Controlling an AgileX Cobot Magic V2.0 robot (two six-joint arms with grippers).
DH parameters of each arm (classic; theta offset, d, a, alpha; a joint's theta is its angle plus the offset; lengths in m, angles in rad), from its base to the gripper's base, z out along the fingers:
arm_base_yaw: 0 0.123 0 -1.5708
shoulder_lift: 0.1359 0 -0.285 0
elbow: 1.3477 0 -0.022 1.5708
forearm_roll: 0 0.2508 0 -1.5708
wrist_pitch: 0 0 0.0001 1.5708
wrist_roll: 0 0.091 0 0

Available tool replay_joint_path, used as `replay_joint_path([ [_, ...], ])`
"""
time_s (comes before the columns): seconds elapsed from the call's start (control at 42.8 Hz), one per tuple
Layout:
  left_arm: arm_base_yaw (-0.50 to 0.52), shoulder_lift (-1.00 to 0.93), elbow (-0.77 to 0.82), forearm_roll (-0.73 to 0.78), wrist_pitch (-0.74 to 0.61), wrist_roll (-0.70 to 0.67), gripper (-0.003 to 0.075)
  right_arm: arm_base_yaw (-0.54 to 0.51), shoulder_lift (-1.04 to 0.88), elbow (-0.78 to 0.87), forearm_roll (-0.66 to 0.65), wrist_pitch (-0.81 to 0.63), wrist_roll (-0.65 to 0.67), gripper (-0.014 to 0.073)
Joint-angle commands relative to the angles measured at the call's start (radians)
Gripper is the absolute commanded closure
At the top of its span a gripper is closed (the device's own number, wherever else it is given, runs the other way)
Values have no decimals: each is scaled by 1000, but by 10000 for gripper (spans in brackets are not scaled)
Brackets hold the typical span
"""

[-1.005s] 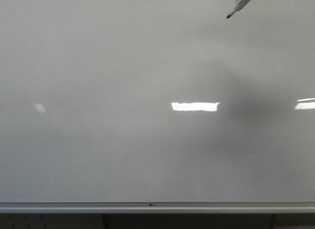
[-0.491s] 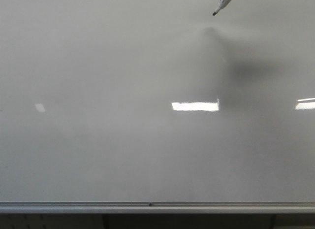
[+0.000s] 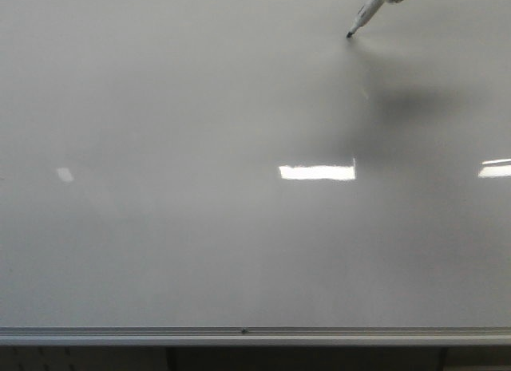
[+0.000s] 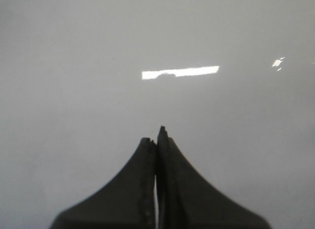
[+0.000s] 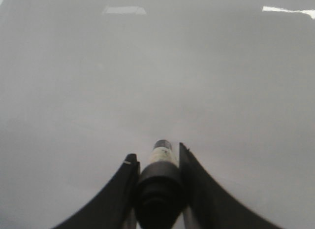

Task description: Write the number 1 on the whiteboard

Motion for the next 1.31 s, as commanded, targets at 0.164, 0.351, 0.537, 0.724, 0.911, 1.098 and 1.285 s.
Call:
replay_joint_path([
  [0.164, 3, 4, -28, -17, -77, -10, 741, -5, -28, -36, 24, -30, -9, 653],
  [0.351, 3, 4, -28, -17, -77, -10, 741, -5, -28, -36, 18, -30, -9, 653],
  [0.537, 3, 4, -28, -17, -77, -10, 741, -5, -28, -36, 7, -37, -9, 653],
  [0.724, 3, 4, -28, -17, -77, -10, 741, -5, -24, -36, 1, -45, -9, 653],
  [0.911, 3, 4, -28, -17, -77, -10, 741, -5, 2, -36, 1, -44, -9, 653],
  [1.098, 3, 4, -28, -17, -77, -10, 741, -5, 2, -36, 0, -46, -9, 653],
  [1.285, 3, 4, -28, -17, -77, -10, 741, -5, 2, -36, -8, -41, -9, 653],
])
